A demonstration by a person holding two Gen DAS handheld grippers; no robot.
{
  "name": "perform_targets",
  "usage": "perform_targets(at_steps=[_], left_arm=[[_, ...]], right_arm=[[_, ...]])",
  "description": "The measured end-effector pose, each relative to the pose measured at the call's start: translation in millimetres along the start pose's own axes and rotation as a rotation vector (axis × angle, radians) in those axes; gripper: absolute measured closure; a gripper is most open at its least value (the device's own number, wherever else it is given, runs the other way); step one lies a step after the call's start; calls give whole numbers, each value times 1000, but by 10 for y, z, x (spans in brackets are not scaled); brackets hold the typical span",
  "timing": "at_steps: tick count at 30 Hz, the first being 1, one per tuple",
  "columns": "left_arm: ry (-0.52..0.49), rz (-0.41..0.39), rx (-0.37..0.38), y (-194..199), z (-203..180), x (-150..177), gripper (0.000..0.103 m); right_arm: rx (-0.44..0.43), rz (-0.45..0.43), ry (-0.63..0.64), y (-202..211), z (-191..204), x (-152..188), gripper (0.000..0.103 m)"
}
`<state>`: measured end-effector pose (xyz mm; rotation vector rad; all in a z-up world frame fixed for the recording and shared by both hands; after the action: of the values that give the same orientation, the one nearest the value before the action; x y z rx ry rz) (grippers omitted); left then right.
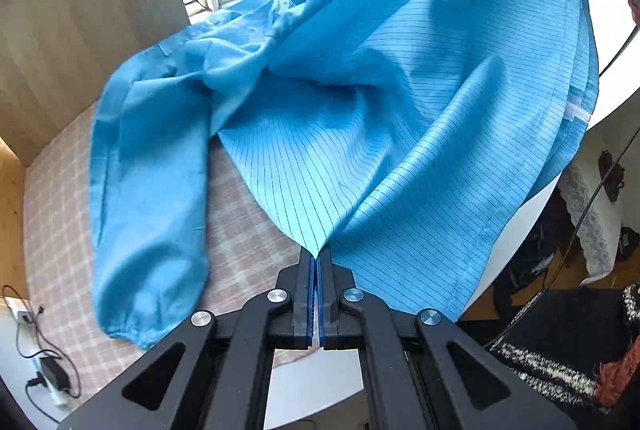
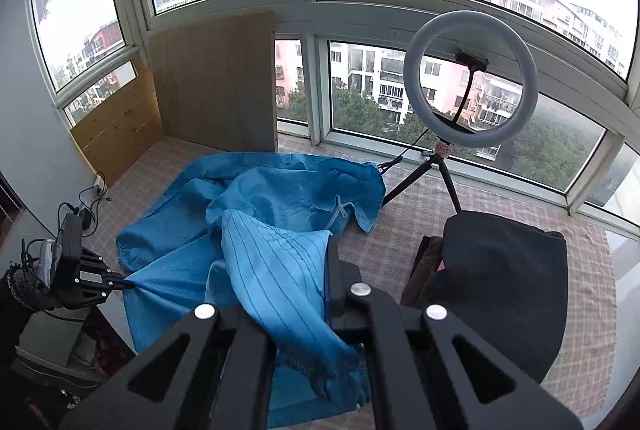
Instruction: Fold clothes
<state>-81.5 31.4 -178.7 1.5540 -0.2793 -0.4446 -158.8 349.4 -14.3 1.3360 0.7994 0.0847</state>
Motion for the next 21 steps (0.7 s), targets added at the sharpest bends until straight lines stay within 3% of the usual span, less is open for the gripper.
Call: perform_targets(at_steps=[2, 4, 5, 6, 8, 12, 16, 21], left_arm=[[-21, -16, -64, 256, -158, -140, 103], [-32, 24, 12, 192, -646, -435, 98], [-45, 54, 55, 167, -916, -411, 82], [-60, 75, 51, 112, -1050, -312, 71], [-72, 95, -5, -106, -1040, -254, 70], [-31, 91, 10, -254, -828, 235, 59], [22, 127, 124, -774, -1003, 745, 59], [28, 154, 113, -1171, -1231, 1031, 59]], right_arm=[[-22, -10, 17, 37, 35, 27, 101], [-39, -4, 25, 7, 83, 27, 101], [-44, -2, 34, -8, 113, 20, 101], [-38, 4, 39, -26, 125, 28, 101], [-26, 15, 51, -61, 148, 43, 101], [-12, 38, 73, -148, 194, 80, 101], [-1, 65, 101, -254, 244, 80, 101], [22, 51, 116, -249, 226, -46, 101]])
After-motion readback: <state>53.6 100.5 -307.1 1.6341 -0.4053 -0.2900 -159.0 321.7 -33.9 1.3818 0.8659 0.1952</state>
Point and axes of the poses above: each gripper's, at about its wrist camera, not at the fingertips, and y roughly against the way its jaws point, z to its left, x to its underside, the point moved 9 cm from there along -y, roughly the way its jaws point, and after that the axes turned 15 degrees about z, right-handed, at the moved point
